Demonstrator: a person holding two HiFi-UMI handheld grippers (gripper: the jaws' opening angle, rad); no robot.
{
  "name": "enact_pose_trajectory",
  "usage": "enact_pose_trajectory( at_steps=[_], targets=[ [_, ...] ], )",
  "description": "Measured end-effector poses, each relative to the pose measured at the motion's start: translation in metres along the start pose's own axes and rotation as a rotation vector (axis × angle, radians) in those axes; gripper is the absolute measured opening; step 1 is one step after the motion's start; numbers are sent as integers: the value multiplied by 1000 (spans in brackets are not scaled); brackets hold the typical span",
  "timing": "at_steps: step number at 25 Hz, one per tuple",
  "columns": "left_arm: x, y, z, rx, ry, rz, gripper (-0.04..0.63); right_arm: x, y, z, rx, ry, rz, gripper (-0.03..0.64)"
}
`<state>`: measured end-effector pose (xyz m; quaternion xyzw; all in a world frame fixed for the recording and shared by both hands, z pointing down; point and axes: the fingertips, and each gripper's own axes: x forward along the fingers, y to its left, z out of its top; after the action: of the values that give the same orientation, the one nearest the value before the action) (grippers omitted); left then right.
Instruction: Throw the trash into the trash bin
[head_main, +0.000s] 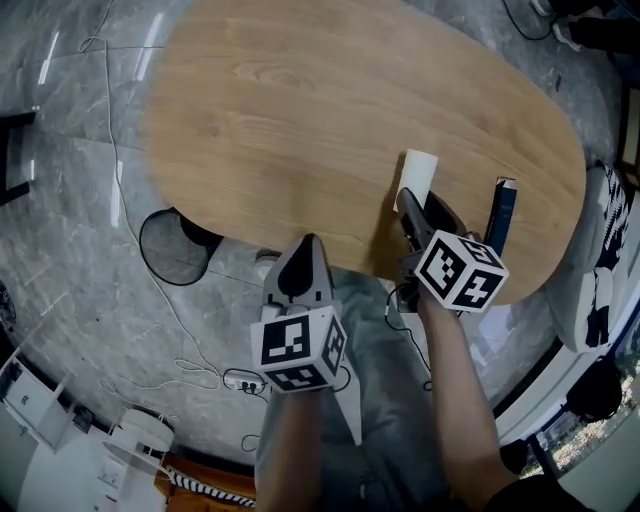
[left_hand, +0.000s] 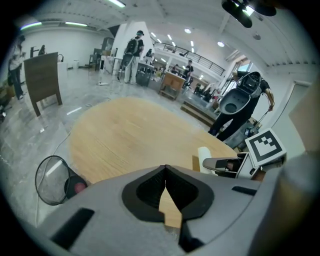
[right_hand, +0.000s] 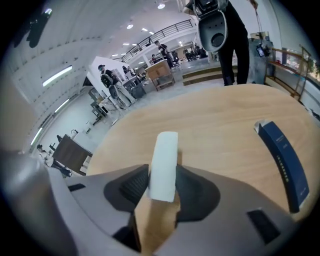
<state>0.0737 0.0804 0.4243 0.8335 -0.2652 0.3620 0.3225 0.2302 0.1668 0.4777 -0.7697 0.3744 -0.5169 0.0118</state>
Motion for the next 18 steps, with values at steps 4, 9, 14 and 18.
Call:
enact_pose_trajectory(
  at_steps=[4, 9, 14, 18],
  targets=[
    [-22, 37, -3, -57, -26, 49, 6, 1, 48, -7, -56, 3, 69, 164],
    [-45, 80, -15, -155, -55, 97, 6, 9, 106, -23, -120, 21, 164, 164],
    [-74, 128, -25, -279, -113, 162, 6, 16, 166, -47, -198, 58, 249, 163],
    [-103, 181, -30, -389, -166, 234, 6, 24, 222, -71, -275, 99, 302, 163]
  ],
)
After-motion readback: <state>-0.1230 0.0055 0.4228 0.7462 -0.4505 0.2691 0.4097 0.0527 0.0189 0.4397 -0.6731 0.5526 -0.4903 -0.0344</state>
